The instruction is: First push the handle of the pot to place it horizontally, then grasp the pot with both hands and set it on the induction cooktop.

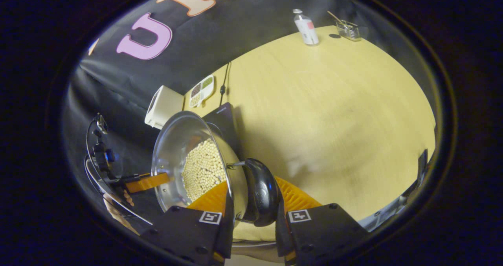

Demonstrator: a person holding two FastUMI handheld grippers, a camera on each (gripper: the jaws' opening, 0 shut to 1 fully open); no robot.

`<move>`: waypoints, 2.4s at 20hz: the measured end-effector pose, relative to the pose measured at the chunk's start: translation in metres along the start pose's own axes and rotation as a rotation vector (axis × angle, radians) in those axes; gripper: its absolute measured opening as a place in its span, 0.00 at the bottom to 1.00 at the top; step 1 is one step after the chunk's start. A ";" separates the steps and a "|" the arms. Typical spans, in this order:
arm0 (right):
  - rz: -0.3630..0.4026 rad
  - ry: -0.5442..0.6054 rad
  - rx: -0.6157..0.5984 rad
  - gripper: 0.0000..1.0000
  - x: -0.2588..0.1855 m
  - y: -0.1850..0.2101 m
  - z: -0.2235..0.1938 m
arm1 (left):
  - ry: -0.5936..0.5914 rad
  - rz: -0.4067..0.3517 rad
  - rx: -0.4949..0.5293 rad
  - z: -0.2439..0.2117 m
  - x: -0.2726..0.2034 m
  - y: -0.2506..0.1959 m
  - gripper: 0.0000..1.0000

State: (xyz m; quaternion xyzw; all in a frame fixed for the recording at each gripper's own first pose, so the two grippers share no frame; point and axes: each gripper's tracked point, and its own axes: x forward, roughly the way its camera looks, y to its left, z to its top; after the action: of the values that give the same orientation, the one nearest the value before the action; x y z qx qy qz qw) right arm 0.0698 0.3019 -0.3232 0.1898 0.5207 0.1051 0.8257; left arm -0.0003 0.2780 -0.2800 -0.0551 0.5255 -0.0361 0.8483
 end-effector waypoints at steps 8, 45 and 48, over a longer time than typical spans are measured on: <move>0.030 -0.043 -0.013 0.47 0.047 0.035 0.022 | -0.054 0.076 -0.003 0.025 0.020 0.047 0.61; 0.052 -0.036 -0.032 0.45 0.085 0.034 0.026 | -0.065 0.102 -0.004 0.028 0.042 0.066 0.65; 0.052 -0.036 -0.031 0.50 0.086 0.034 0.026 | -0.065 0.100 0.001 0.029 0.043 0.067 0.65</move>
State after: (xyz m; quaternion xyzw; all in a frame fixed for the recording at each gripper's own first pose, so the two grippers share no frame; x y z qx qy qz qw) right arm 0.1315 0.3588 -0.3691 0.1922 0.4989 0.1309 0.8349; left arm 0.0453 0.3404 -0.3145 -0.0296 0.4996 0.0079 0.8657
